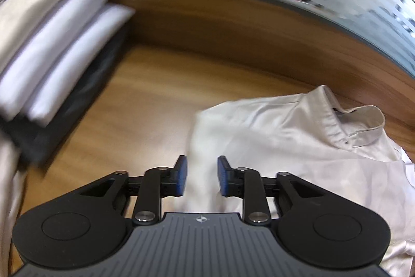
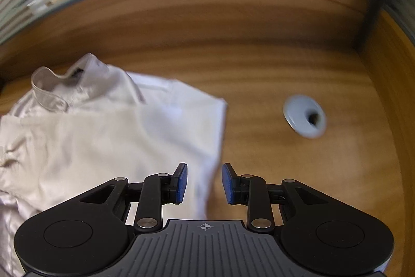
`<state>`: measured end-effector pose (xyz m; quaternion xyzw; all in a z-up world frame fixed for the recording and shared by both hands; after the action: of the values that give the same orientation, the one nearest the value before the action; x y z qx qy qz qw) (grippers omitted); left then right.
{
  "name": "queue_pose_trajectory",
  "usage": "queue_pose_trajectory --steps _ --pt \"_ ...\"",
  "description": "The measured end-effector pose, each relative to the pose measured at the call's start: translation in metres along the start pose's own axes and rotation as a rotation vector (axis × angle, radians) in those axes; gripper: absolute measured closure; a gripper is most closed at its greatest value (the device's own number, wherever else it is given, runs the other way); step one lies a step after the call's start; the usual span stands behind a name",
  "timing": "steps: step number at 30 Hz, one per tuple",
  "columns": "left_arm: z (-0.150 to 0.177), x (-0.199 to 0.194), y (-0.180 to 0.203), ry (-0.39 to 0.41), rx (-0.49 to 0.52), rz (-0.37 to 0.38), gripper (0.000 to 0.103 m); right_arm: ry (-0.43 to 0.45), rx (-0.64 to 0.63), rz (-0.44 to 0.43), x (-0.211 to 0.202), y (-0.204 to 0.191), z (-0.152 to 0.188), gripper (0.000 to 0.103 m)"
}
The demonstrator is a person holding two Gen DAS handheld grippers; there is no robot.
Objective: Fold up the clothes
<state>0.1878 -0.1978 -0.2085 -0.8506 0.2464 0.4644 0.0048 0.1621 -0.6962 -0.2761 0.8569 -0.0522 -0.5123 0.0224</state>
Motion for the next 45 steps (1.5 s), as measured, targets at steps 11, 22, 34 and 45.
queue_pose_trajectory --steps 11,22,34,45 --pt "-0.045 0.068 0.062 -0.022 0.262 0.146 0.059 0.1 -0.216 -0.116 0.041 -0.076 -0.061 0.071" --pt "-0.055 0.08 0.157 -0.04 0.311 0.485 0.059 0.099 -0.368 -0.077 0.072 -0.073 -0.079 0.071" --pt "-0.049 0.145 0.246 -0.116 0.362 0.585 0.055 0.085 -0.478 -0.145 0.085 -0.06 -0.068 0.072" --pt "-0.054 0.151 0.247 -0.081 0.397 0.506 0.101 0.118 -0.405 -0.095 0.082 -0.049 -0.077 0.099"
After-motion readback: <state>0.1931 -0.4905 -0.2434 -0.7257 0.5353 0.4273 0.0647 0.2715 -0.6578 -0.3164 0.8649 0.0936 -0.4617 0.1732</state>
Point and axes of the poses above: each gripper's, at about its wrist camera, not at the fingertips, and x roughly the way its jaws point, y to its right, z to its underside, the point moved 4 cm from there along x, roughly the way its jaws point, and after that the axes turned 12 degrees about z, right-handed, at the moved point
